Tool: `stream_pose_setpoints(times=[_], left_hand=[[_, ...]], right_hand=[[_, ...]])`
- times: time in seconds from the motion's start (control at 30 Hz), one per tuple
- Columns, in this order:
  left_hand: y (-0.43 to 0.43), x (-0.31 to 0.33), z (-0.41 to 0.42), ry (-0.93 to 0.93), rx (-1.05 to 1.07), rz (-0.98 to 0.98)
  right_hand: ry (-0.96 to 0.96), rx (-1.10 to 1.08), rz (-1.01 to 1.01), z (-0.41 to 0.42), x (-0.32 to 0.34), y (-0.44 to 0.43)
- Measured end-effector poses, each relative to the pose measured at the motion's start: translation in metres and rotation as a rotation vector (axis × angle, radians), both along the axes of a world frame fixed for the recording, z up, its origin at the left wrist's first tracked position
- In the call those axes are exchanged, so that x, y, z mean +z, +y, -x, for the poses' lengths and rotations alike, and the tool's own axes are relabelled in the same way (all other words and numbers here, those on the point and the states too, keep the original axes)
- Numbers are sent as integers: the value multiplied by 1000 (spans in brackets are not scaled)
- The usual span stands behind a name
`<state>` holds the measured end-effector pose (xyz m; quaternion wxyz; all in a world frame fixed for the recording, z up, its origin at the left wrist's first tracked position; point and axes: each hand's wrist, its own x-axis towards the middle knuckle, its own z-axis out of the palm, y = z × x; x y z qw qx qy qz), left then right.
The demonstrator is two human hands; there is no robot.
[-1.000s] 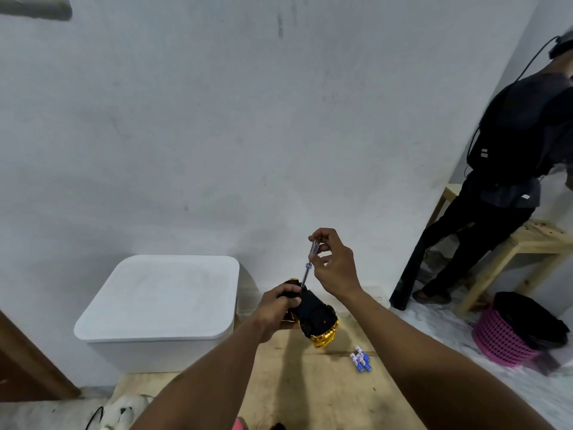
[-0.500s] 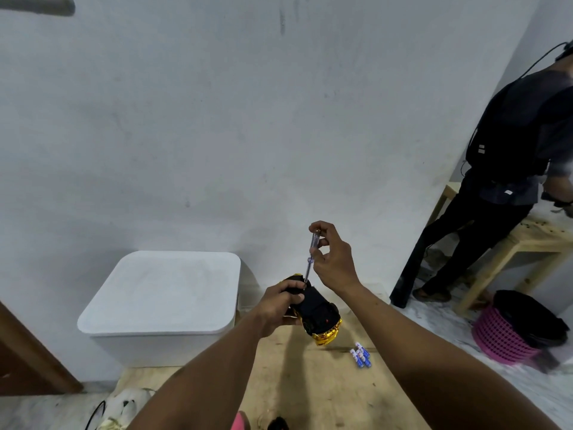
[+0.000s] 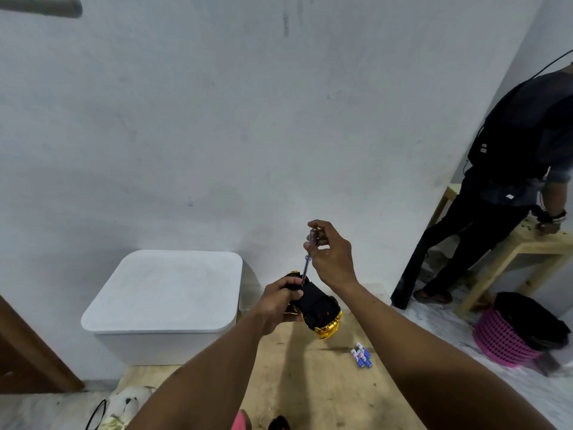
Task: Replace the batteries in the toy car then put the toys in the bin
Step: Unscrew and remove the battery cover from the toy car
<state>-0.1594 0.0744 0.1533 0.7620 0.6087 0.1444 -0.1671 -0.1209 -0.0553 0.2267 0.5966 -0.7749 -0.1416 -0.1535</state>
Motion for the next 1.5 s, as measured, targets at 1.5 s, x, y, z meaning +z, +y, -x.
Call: stream_pose_setpoints(times=[1.5], left_hand=[[-2, 5, 5, -11, -33, -3]], right_hand=[[-98, 36, 148, -1, -3, 5]])
